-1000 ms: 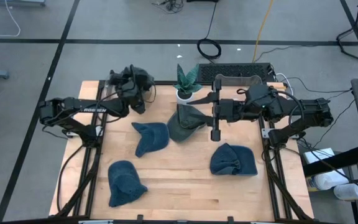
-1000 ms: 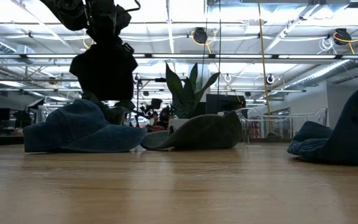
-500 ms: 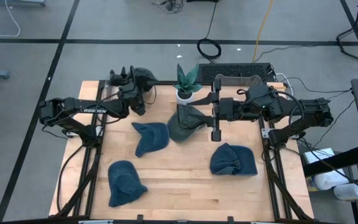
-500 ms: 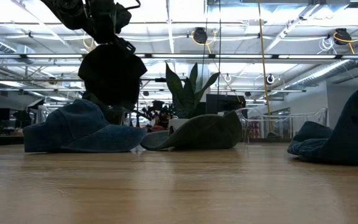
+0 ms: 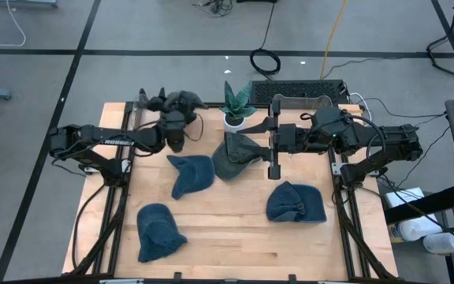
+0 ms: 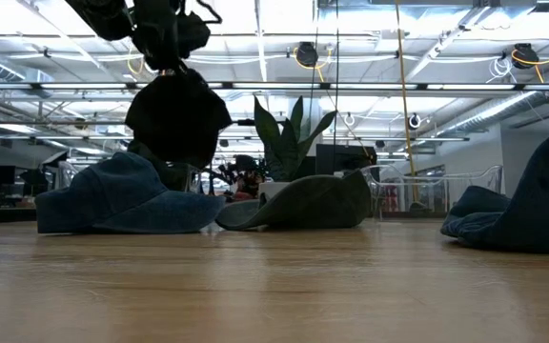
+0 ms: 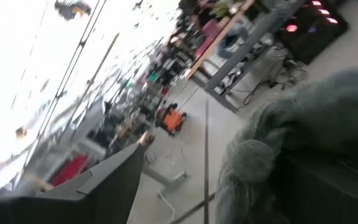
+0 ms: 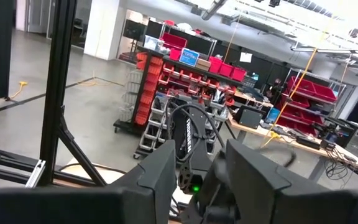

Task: Pick & Place hat
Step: Put the right green cap into the left transparent bin

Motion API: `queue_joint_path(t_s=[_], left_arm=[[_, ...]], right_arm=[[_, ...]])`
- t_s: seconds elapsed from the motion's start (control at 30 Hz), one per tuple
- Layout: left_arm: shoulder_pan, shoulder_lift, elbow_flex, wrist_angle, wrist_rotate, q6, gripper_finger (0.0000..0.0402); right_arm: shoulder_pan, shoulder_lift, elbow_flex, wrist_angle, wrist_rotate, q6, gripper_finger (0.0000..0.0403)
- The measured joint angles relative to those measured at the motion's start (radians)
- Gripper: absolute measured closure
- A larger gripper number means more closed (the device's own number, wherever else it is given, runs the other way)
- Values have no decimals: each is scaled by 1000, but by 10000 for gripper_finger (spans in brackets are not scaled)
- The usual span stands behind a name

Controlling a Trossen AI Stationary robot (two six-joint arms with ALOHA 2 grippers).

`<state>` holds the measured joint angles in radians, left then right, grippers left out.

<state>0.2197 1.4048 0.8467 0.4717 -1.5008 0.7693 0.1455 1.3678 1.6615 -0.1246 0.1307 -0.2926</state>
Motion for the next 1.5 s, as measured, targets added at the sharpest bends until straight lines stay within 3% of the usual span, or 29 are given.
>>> queue_joint_path(t_s=[0.2,0.4,0.53,0.67,0.8,1.03,1.13,1.5], left_arm=[[-5,0,0,-356,80,-285,65],[29,-32,0,-667,267,-587,67],[36,-75,2,-739,405,-635,72],[36,-115,1,-756,454,-597,94],[40,-136,1,-765,487,-585,170],[39,-148,0,-785,518,-619,380],[38,-151,0,-772,460,-646,388],[-67,-217,0,-727,-68,-726,398]], right_arm=[[0,0,0,0,0,31,273],[0,0,0,0,2,65,273],[0,0,0,0,3,83,273],[0,0,0,0,3,101,273],[0,0,0,0,3,118,273],[0,0,0,0,4,152,273],[0,0,0,0,4,154,273],[0,0,0,-3,4,140,273]])
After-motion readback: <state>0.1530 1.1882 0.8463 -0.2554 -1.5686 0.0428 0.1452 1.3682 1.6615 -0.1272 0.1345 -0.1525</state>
